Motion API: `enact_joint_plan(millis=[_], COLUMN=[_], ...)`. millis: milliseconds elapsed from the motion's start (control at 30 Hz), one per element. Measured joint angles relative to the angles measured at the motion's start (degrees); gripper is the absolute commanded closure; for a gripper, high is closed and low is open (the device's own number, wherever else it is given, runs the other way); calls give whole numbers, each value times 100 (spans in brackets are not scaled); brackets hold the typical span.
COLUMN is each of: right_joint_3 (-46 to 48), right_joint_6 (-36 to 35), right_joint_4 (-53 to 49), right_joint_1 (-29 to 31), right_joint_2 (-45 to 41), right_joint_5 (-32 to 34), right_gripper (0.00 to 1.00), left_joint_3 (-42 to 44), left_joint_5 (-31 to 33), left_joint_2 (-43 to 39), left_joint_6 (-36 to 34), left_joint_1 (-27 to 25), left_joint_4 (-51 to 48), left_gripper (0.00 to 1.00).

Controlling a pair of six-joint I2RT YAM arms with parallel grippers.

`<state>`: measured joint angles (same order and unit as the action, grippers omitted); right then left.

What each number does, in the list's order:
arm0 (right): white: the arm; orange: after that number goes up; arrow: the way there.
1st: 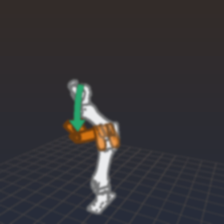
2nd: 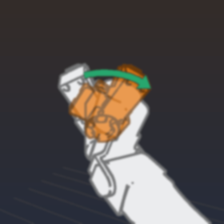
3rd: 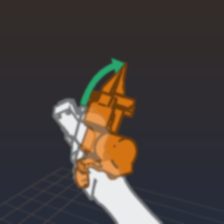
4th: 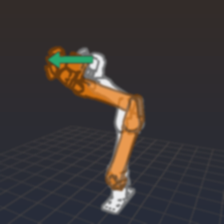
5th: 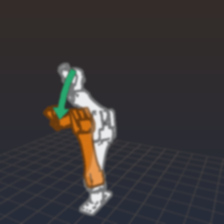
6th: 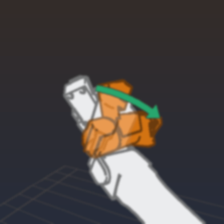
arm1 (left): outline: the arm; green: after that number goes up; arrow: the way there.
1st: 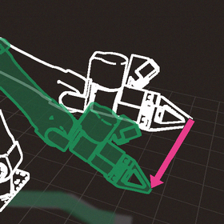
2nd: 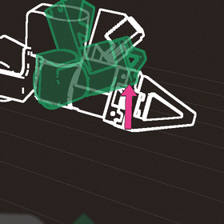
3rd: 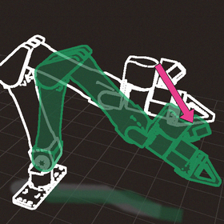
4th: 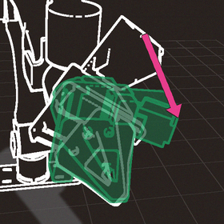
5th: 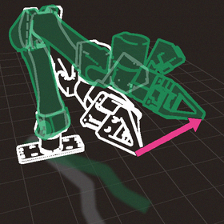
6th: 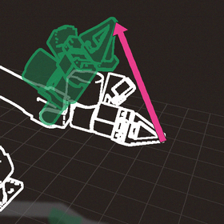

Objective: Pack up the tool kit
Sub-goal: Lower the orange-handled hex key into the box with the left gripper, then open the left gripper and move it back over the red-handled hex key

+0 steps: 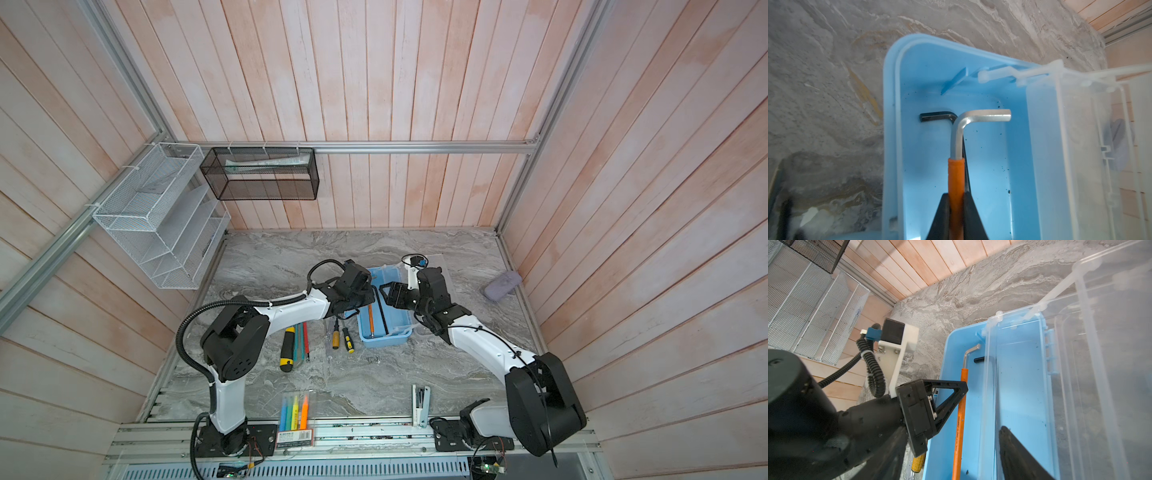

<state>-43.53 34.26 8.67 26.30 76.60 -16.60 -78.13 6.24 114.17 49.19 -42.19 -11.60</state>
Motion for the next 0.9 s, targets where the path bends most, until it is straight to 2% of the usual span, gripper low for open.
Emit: enact_joint_plan(millis=[167, 300, 500, 733, 900], right_joint_3=[0, 0, 0, 0, 0], right_joint_6=[0, -4, -20, -85, -160], right_joint_4=[2, 2, 2, -7, -9], right_joint_1=[0, 0, 0, 0, 24], right_joint_2=[0, 0, 0, -68, -254], right_joint_5=[0, 0, 2, 2, 4], right_gripper=[29, 29, 29, 30, 31], left_joint_3=[-42, -59, -210, -219, 160], left_joint_5=[-2, 0, -4, -15, 229], left_joint_2=[0, 0, 0, -76, -726], left_joint_6=[-4, -26, -103, -516, -883], left_joint_1=[-20, -15, 9, 20, 24], left_joint_4=[-4, -39, -39, 55, -2], left_gripper=[87, 75, 73, 67, 65])
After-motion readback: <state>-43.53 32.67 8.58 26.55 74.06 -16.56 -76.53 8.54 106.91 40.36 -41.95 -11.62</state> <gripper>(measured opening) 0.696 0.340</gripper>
